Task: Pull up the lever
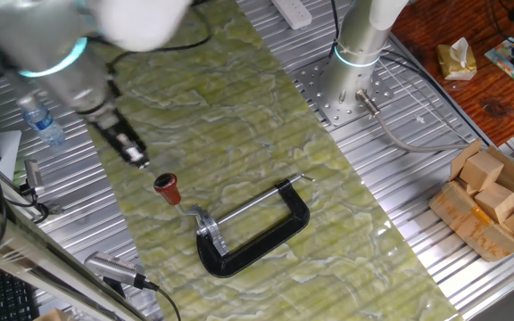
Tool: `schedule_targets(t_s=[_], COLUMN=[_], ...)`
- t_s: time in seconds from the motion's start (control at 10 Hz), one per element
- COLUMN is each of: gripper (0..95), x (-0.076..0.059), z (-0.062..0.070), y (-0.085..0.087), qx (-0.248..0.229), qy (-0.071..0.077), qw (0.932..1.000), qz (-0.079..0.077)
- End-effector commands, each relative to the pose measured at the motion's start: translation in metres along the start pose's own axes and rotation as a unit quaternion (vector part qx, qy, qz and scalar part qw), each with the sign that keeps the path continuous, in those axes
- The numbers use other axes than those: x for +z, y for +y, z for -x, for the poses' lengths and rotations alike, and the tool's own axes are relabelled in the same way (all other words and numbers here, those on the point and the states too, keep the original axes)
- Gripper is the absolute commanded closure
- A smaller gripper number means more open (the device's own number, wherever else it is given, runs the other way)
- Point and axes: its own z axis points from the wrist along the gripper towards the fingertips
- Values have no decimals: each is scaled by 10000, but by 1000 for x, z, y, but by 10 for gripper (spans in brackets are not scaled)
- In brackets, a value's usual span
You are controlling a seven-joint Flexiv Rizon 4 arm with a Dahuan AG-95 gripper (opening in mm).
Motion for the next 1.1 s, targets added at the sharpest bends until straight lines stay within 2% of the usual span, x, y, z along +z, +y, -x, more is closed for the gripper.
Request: schedule_targets(t_s=[0.1, 0.2, 0.6, 0.9, 1.1], gripper=[950, 950, 950, 950, 950], x=[-1, -2, -3, -3, -3], z=[7, 9, 9, 9, 8], y=[14, 34, 63, 70, 73], qx=[290, 542, 803, 859, 965], qy=[122, 135, 146, 150, 124], qw=[9995, 9984, 9966, 9961, 9952], qz=[17, 4, -64, -102, -70])
